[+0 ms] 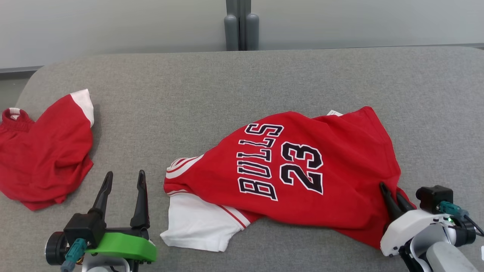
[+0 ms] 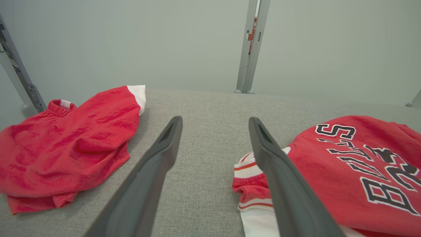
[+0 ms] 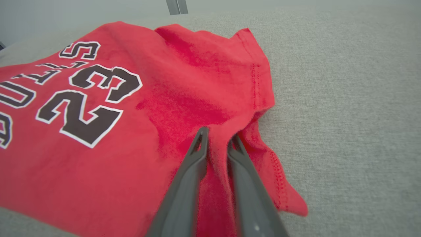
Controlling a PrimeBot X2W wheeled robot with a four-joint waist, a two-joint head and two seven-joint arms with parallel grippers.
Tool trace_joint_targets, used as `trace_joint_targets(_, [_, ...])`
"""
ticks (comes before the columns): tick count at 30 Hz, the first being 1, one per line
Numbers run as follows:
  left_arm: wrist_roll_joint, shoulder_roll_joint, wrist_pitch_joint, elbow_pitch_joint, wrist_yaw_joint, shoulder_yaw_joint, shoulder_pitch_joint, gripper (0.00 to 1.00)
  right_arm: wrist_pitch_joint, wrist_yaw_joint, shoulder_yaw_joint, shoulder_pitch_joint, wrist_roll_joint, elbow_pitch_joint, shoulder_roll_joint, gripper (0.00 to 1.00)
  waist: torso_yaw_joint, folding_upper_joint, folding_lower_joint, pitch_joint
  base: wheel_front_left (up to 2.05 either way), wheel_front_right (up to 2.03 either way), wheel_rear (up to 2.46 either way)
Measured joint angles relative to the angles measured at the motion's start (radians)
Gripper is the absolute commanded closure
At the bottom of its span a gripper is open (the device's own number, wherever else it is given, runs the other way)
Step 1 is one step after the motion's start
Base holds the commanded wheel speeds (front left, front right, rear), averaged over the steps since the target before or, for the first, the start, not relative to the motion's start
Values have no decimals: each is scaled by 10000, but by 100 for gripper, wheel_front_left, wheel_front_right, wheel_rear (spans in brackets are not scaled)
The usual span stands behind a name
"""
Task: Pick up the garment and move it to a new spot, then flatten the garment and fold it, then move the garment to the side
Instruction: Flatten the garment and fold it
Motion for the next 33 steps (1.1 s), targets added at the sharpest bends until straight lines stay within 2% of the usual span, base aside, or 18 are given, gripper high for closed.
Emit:
trace_joint_targets(10, [-10, 0, 2, 2, 6, -117, -103, 0, -295, 0, 134, -1848, 123, 362, -454, 100, 110, 0, 0, 208, 0, 0, 0])
trace_joint_targets(16, [-52, 0, 2, 38, 6, -171, -292, 0, -190, 0, 366, -3272, 376, 1235, -550, 100, 225, 0, 0, 414, 0, 0, 0])
trace_joint_targets(17, [-84, 0, 2, 42, 8, -184, -306, 0, -190, 0, 449, -3403, 424, 1419, -522, 65, 243, 0, 0, 436, 0, 0, 0])
trace_joint_targets(18, [-96, 0, 0, 50, 8, -209, -316, 0, -198, 0, 533, -3534, 430, 1680, -512, 7, 269, 0, 0, 459, 0, 0, 0])
trace_joint_targets(19, [-102, 0, 2, 69, 10, -230, -325, 0, -222, 0, 608, -3656, 437, 1935, -514, 0, 294, 0, 0, 478, 0, 0, 0])
trace_joint_targets(26, [-136, 0, 2, 92, 63, -236, -347, 0, -836, 0, 995, -3902, 725, 2798, -510, 0, 288, 0, 0, 442, 0, 0, 0])
trace_joint_targets(33, [-96, 0, 2, 69, 86, -123, -302, 0, -1174, 0, 1001, -3093, 878, 2276, -713, 0, 50, 0, 0, 264, 0, 0, 0])
